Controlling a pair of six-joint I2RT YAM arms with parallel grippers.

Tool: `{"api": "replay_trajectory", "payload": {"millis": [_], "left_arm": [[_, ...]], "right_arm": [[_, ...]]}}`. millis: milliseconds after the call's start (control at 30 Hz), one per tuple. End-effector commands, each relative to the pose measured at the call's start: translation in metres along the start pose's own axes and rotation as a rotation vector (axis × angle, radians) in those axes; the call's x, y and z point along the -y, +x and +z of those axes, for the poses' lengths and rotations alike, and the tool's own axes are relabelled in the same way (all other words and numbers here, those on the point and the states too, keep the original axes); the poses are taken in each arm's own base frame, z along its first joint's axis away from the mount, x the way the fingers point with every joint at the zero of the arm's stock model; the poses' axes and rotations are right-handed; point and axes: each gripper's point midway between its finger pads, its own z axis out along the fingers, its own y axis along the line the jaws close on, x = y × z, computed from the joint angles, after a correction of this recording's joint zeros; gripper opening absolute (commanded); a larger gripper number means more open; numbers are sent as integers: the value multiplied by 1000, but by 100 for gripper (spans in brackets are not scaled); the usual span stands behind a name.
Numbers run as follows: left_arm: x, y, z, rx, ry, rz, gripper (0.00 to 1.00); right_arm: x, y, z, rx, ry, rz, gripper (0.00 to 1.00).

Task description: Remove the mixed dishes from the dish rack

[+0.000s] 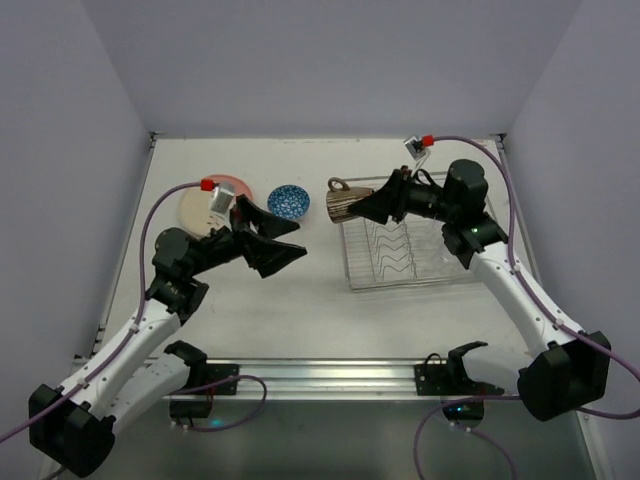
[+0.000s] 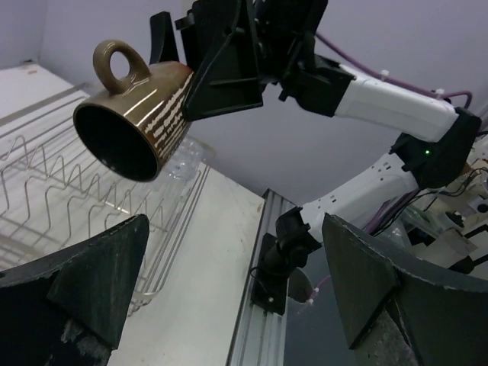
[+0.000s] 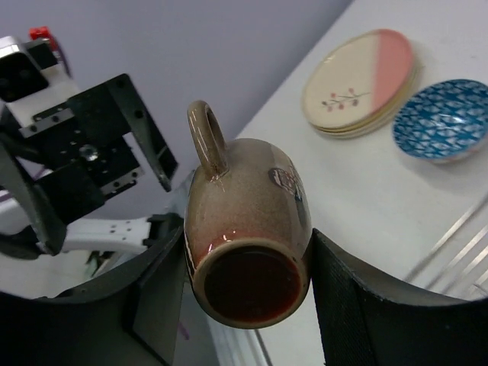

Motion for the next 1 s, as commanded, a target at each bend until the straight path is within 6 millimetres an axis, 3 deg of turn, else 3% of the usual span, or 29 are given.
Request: {"api": "replay_trajectory", "payload": {"millis": [0, 267, 433, 633, 733, 867, 967], "left_arm": [[31, -23, 10, 92, 141, 78, 100], [20, -33, 25, 135, 90, 101, 98], [25, -37, 33, 138, 108, 144, 94], [20, -35, 44, 145, 119, 141, 80], [15, -34, 50, 147, 113, 134, 64], [11, -34, 52, 158, 104, 141, 25], [8, -36, 51, 177, 91, 153, 13]], "right_arm": [[-74, -21, -5, 42, -307, -73, 2], [-79, -10, 5, 10, -359, 52, 2], [-81, -5, 12, 1, -354, 78, 3], [-86, -2, 18, 14, -361, 96, 3], [-90, 1, 20, 7, -374, 112, 3], [-89, 6, 22, 2, -386, 132, 3], [-91, 10, 21, -3, -405, 146, 3]]}}
